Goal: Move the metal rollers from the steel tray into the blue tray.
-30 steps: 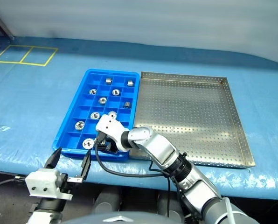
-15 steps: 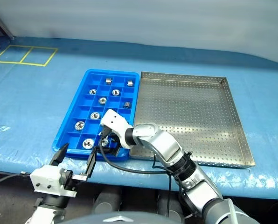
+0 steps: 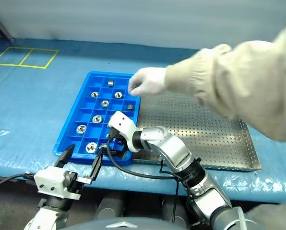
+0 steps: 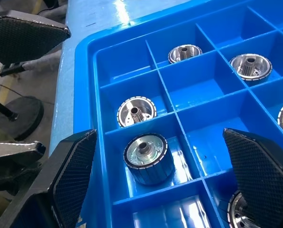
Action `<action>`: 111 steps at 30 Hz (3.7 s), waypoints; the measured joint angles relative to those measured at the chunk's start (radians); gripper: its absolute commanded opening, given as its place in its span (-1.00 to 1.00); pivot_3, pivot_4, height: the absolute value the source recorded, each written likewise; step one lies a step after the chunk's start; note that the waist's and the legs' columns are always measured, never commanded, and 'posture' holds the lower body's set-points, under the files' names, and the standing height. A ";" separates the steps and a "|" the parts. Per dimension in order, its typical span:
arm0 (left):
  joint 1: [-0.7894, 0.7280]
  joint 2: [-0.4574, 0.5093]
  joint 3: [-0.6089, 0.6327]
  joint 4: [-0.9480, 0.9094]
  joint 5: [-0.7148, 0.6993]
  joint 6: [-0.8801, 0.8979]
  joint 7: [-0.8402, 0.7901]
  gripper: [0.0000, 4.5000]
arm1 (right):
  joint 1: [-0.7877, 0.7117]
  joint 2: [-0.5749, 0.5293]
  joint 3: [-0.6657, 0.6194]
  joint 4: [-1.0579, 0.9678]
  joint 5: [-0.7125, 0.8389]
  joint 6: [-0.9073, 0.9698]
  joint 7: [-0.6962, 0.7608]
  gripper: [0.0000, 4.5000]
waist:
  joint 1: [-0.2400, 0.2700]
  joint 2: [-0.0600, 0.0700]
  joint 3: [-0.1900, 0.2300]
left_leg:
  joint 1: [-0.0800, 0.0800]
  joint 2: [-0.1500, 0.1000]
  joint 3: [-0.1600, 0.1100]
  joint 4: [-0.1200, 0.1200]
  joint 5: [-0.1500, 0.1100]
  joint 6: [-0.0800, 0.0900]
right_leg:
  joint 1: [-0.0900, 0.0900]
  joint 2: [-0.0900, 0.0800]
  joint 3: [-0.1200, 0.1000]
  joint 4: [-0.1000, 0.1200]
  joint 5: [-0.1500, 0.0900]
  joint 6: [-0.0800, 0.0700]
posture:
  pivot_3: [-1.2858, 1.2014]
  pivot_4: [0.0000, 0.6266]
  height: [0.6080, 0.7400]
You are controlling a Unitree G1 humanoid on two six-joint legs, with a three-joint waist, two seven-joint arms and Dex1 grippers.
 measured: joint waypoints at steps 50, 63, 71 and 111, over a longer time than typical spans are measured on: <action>-0.013 0.000 -0.026 0.000 -0.001 0.000 -0.019 1.00 | 0.007 -0.007 0.031 -0.018 0.000 0.022 0.000 1.00 | 0.001 0.000 0.000 | 0.000 0.000 0.000 0.002 0.000 0.000 | 0.001 0.000 0.000 0.001 0.000 0.001 | 0.30 -0.52 1.00; -0.014 0.002 -0.035 0.000 -0.001 0.003 -0.021 1.00 | 0.016 -0.012 0.029 -0.019 0.000 0.011 0.002 1.00 | 0.001 0.000 0.000 | 0.000 0.000 0.000 0.003 0.000 0.000 | 0.002 0.000 0.000 0.001 0.001 0.001 | 0.30 -0.52 1.00; -0.014 0.006 -0.035 0.000 -0.003 0.004 -0.028 1.00 | 0.017 -0.015 0.033 -0.024 0.000 0.019 0.005 1.00 | -0.001 0.000 0.000 | 0.001 0.000 0.000 0.004 0.000 0.000 | 0.002 0.000 0.000 0.002 0.001 0.001 | 0.30 -0.52 1.00; -0.018 0.024 -0.037 0.000 -0.010 0.016 -0.034 1.00 | 0.019 -0.048 0.018 -0.036 0.000 0.039 0.001 1.00 | -0.008 0.000 0.000 | 0.000 0.000 0.000 0.005 0.000 0.000 | 0.002 0.000 0.000 0.002 0.001 0.001 | 0.30 -0.52 1.00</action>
